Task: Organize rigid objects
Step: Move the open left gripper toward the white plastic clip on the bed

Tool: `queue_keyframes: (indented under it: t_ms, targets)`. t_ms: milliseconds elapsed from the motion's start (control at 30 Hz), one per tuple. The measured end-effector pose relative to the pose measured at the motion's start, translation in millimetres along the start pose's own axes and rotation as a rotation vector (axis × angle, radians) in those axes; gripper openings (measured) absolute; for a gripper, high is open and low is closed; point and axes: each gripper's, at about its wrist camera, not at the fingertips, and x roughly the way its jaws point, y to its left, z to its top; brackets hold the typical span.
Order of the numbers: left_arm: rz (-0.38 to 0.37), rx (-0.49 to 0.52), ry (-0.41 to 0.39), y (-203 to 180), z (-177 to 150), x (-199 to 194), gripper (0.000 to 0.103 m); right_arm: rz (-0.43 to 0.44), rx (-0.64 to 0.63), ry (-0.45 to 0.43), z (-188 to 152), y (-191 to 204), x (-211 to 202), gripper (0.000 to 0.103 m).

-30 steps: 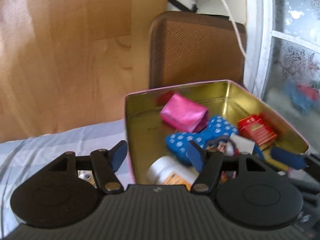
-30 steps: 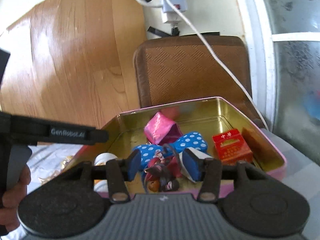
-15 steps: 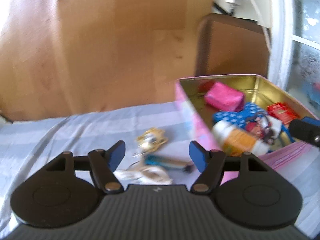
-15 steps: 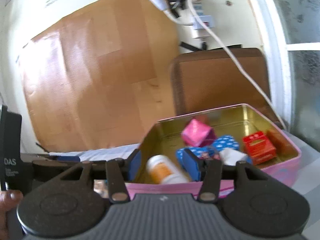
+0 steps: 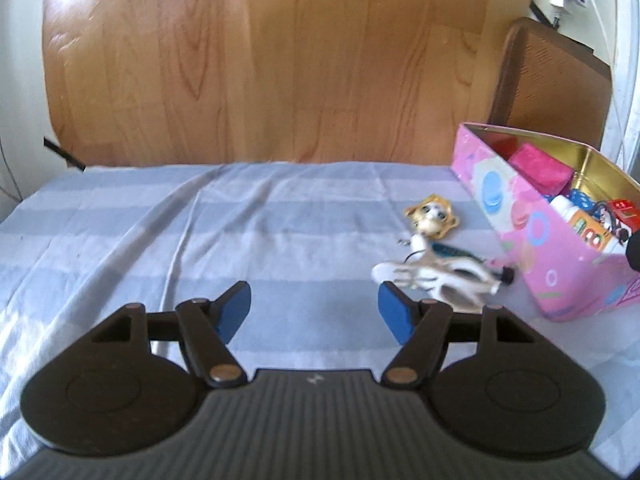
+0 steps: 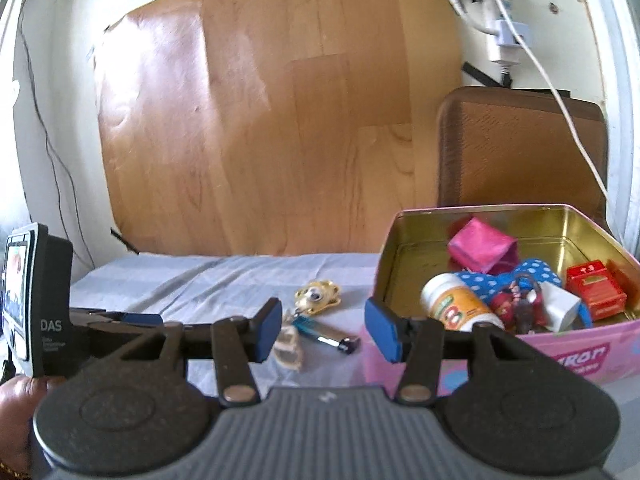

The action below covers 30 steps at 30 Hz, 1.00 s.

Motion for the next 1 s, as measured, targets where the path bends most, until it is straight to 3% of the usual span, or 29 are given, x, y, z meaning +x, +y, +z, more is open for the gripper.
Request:
queue_keyframes:
  t_ms: [133, 367, 467, 667, 1000]
  targets:
    - [-0.052, -0.035, 0.004, 0, -8, -7, 0.072, -0.043, 0.001, -0.022, -8, 7, -5, 0.047]
    - [-0.160, 0.091, -0.031, -45, -36, -22, 0.072, -0.118, 0.047, -0.011, -32, -8, -20, 0.047]
    - [-0.143, 0.142, -0.012, -55, -44, -15, 0.072, -0.109, 0.059, 0.029, -41, -11, -19, 0.047]
    - [-0.122, 0.076, 0.023, -43, -42, -7, 0.072, -0.086, 0.057, 0.069, -58, -10, -11, 0.047]
    - [-0.094, 0.081, 0.023, -47, -44, -9, 0.074, -0.090, 0.117, 0.128, -78, -22, -1, 0.047]
